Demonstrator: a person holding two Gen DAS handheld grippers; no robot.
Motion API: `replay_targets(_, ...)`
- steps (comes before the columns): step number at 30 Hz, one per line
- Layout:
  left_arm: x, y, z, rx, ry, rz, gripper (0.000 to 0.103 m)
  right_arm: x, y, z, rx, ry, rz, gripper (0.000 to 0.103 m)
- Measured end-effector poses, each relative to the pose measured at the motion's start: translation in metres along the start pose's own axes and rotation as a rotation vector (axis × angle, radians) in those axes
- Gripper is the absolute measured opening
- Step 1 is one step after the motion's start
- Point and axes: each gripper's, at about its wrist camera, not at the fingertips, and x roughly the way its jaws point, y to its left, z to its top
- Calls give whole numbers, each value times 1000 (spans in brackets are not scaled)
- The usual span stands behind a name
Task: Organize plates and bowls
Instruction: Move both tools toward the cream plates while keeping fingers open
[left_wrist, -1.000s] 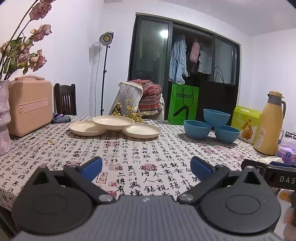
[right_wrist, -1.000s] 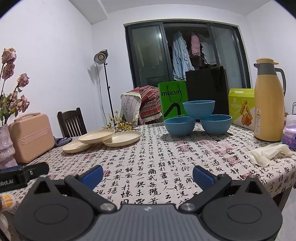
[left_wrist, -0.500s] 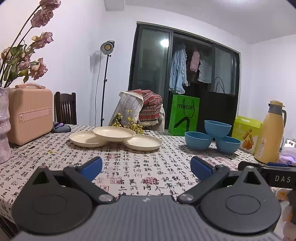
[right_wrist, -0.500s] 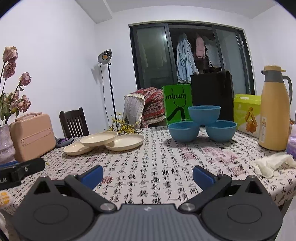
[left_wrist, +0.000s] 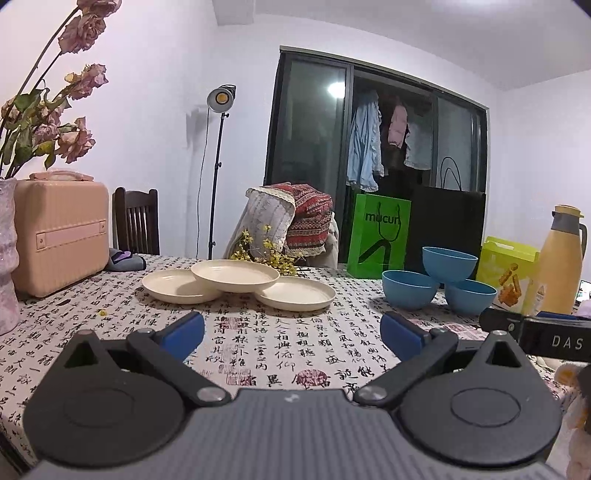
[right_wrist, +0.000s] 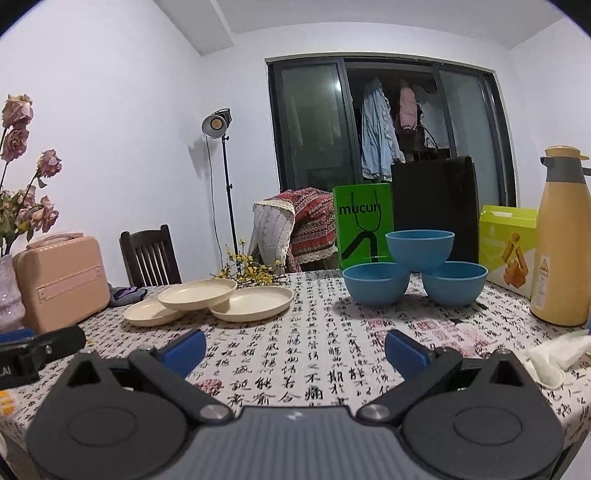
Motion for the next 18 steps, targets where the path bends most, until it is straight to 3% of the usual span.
replay_targets(18, 47, 12, 16, -15, -18, 73, 103, 58, -13, 17, -6, -30, -12, 103)
